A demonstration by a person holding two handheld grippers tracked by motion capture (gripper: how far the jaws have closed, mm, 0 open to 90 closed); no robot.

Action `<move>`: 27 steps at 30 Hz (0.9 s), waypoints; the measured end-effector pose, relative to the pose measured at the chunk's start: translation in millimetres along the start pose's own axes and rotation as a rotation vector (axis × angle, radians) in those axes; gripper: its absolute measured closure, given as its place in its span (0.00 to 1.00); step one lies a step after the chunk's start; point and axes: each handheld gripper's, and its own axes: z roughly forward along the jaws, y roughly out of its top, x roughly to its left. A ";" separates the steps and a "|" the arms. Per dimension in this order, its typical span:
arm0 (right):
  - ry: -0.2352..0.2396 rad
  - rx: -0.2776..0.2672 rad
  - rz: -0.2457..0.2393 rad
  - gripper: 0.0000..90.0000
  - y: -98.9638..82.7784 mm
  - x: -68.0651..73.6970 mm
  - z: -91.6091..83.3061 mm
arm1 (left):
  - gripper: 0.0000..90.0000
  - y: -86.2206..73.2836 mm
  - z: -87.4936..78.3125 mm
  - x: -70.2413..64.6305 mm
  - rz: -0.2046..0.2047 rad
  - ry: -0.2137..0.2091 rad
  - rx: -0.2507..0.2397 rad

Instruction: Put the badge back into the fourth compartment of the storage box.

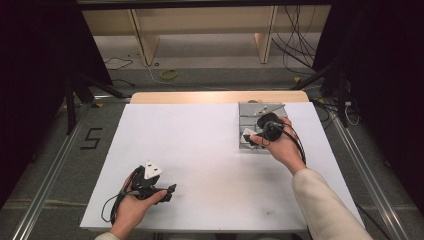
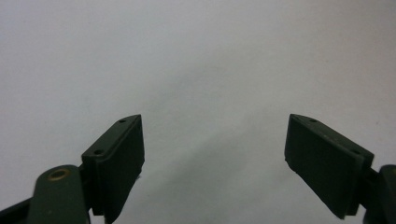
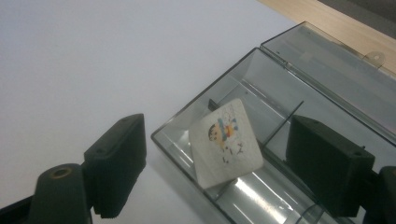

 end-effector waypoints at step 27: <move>0.012 -0.169 -0.010 0.19 -94.0 10.3 -56.4 | 0.22 -0.5 1.3 -0.7 0.003 -0.004 0.010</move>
